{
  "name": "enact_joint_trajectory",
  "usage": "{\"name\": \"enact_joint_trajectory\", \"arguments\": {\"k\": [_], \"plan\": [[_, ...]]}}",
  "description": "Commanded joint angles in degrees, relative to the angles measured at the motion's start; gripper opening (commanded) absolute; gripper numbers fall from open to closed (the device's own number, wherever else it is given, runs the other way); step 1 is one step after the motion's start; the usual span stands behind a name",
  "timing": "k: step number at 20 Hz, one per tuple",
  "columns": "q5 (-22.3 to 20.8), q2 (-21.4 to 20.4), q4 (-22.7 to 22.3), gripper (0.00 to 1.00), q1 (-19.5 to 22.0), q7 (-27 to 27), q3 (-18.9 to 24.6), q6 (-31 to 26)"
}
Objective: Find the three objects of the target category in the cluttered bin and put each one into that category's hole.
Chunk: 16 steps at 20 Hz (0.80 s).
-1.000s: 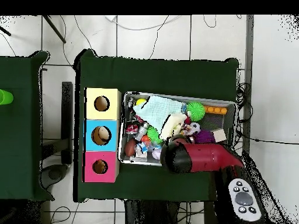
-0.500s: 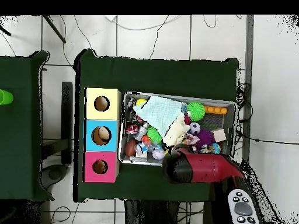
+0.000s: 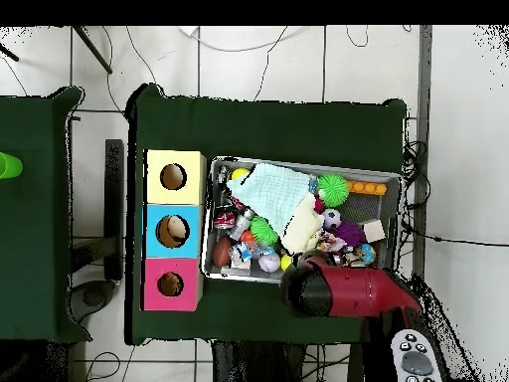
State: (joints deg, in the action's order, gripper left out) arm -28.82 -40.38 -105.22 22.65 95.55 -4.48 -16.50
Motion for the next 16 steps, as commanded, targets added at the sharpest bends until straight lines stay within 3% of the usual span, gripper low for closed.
{"name": "enact_joint_trajectory", "arguments": {"k": [1, 8, 16], "plan": [[3.2, 2.2, -1.4, 0.00, -1.7, 13.3, -0.4, 5.8], [1.8, 6.8, -1.6, 0.00, -0.7, 12.5, -1.1, 13.7], [5.4, 9.2, 2.4, 0.00, 0.0, 10.3, 0.8, 9.6]]}}
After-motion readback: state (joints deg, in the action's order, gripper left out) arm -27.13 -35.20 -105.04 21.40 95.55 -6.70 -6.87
